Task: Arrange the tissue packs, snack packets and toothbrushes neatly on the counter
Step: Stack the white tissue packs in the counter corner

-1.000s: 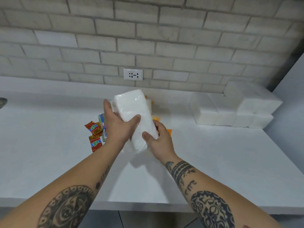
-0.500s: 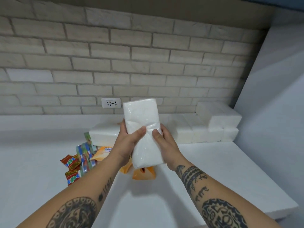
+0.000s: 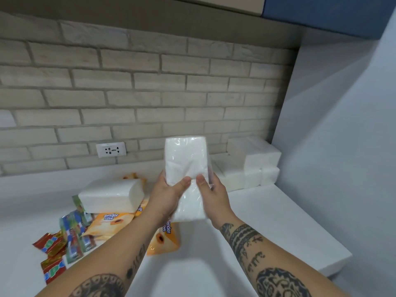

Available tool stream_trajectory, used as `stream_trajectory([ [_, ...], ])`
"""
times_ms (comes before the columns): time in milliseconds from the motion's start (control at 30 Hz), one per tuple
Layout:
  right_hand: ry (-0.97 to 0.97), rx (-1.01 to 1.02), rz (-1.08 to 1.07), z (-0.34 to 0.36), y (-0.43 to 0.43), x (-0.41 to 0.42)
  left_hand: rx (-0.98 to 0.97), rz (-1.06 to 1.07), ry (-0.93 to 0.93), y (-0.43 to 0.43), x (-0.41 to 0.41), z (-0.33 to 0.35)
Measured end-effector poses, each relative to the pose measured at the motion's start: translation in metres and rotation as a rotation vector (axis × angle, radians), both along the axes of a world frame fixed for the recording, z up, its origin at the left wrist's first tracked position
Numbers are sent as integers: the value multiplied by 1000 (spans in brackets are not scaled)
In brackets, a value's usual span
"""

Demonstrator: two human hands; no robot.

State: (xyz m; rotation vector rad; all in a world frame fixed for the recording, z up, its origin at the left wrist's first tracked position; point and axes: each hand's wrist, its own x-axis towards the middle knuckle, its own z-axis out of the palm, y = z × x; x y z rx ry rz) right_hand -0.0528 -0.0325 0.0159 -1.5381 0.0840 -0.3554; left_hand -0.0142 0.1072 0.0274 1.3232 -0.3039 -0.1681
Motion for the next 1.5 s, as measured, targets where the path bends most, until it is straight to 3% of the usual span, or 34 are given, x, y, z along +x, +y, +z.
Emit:
stream_trajectory([
  [300, 18, 22, -57, 18, -72, 29, 48, -40, -85, -81, 30, 24],
  [500, 48, 30, -39, 30, -136, 63, 139, -270, -1, -125, 76, 23],
  [767, 168, -102, 45, 39, -213, 135, 203, -78, 70, -200, 141, 16],
  [867, 110, -169, 74, 40, -235, 159, 177, 7, 129, -221, 163, 18],
  [1033, 54, -386, 50, 38, -260, 186, 189, 123, 175, -250, 196, 25],
  [1167, 83, -643, -20, 29, -272, 208, 305, 225, 281, -270, 216, 20],
  [1300, 158, -1019, -46, 12, -280, 223, 365, 241, 355, -281, 236, -6],
  [1500, 234, -1323, -70, -12, -291, 244, 493, 222, 398, -293, 256, -32],
])
